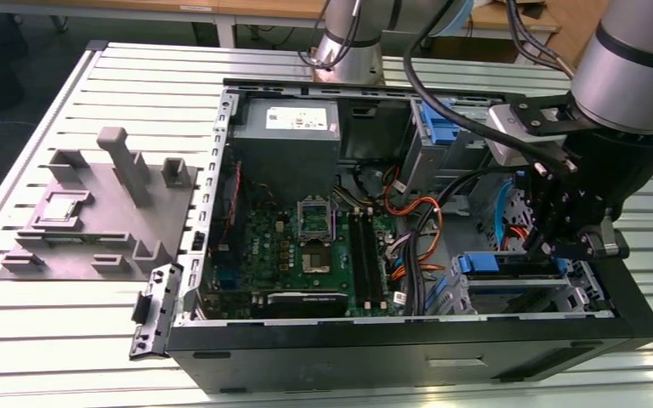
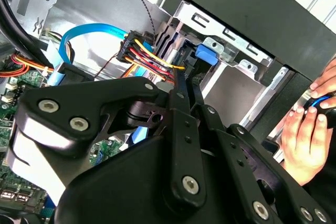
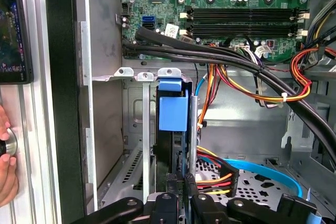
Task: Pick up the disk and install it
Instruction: 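Insert the first disk wire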
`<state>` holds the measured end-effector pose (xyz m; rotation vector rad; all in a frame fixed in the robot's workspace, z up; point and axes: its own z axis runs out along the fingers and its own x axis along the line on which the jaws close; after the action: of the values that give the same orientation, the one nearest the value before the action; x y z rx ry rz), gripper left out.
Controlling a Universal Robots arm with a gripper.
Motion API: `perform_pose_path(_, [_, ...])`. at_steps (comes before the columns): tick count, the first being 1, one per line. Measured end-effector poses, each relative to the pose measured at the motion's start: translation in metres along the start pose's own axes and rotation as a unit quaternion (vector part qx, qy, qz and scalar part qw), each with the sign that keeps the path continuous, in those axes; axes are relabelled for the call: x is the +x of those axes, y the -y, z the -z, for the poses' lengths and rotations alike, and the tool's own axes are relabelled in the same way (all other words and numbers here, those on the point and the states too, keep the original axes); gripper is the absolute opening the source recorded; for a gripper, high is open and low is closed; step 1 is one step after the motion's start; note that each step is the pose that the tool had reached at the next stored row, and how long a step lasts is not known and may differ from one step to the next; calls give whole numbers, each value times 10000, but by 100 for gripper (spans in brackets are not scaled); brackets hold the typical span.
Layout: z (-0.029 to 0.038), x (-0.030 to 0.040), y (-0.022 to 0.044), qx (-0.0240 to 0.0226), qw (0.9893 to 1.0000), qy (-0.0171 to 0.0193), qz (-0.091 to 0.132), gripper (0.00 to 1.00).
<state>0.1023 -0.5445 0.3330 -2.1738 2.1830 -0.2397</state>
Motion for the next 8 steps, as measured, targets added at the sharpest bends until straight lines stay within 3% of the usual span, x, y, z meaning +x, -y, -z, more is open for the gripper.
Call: perform_pose_path(8, [-7,-1,-12,6,10000,6,-1,16])
